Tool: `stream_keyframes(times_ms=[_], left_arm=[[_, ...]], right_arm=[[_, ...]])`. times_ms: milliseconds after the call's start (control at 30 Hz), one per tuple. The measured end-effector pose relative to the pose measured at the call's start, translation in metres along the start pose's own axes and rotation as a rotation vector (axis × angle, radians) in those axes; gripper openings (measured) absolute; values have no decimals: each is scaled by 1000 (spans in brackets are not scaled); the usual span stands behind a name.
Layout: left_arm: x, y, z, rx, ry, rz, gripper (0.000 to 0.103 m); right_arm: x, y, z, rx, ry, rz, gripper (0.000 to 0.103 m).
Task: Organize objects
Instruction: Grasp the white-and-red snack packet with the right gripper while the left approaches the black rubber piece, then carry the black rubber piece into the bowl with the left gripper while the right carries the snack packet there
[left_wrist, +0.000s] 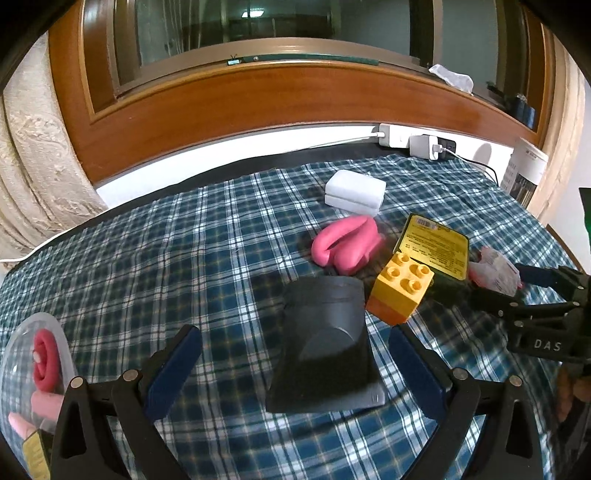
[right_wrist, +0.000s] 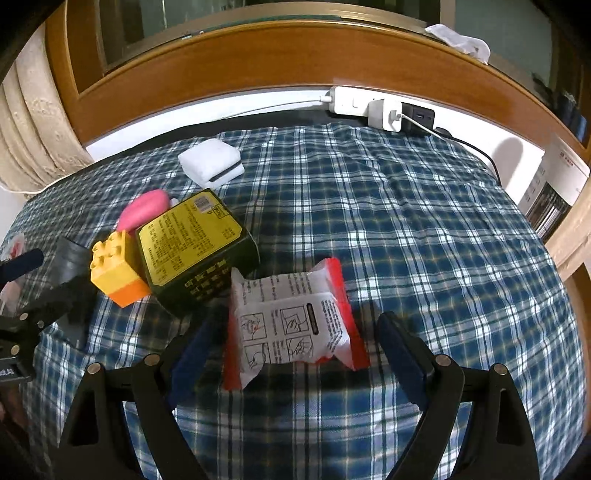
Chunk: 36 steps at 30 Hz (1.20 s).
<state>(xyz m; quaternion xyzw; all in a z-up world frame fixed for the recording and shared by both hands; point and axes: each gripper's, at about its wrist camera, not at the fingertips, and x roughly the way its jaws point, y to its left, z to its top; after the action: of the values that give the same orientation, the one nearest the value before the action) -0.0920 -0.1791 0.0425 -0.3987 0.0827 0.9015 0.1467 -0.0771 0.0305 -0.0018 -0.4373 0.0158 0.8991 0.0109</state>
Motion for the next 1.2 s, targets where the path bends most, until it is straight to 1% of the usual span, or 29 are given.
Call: stream_keyframes(times_ms=[67, 133, 200, 233, 367, 433, 500, 533, 567, 600, 633, 667, 900, 933, 967, 1200], left_arm=[[5, 0, 1, 0, 8, -2, 103], [9, 1, 2, -5, 15, 1, 103], [13, 3, 2, -17, 24, -1, 103], [15, 4, 2, -23, 26, -7, 103], [19, 6, 1, -38, 32, -21, 102], [21, 7, 0, -42, 38, -36, 96], [23, 7, 0, -49, 44, -68, 82], [23, 7, 0, -50, 46, -82, 79], [22, 7, 0, -49, 46, -93, 72], [22, 5, 0, -42, 44, -97, 64], [20, 4, 0, -35, 40, -100, 59], [19, 3, 0, -29, 37, -100, 56], [10, 5, -2, -29, 6, -77, 55], [8, 5, -2, -29, -1, -72, 54], [5, 5, -2, -27, -7, -68, 51], [-11, 5, -4, -19, -49, -52, 50]], right_arm=[[0, 0, 0, 0, -2, -1, 84], [-1, -1, 0, -1, -7, -8, 77], [-2, 0, 0, -7, -12, -13, 69], [-2, 0, 1, -10, -14, -13, 67], [-4, 0, 1, -13, -21, -9, 56], [-4, -1, 0, -10, -22, -4, 55], [-6, -2, 0, 1, -26, 2, 53], [-6, -3, -1, 7, -27, 8, 52], [-8, -4, -1, 15, -30, 17, 52], [-9, -5, -2, 25, -33, 27, 52], [-10, -6, -3, 33, -35, 35, 52], [-11, -7, -4, 42, -40, 42, 52], [-25, -8, -6, 69, -96, 72, 51], [-28, -8, -6, 70, -105, 76, 51], [-29, -8, -6, 71, -112, 80, 51], [-40, -6, -7, 82, -158, 102, 51]])
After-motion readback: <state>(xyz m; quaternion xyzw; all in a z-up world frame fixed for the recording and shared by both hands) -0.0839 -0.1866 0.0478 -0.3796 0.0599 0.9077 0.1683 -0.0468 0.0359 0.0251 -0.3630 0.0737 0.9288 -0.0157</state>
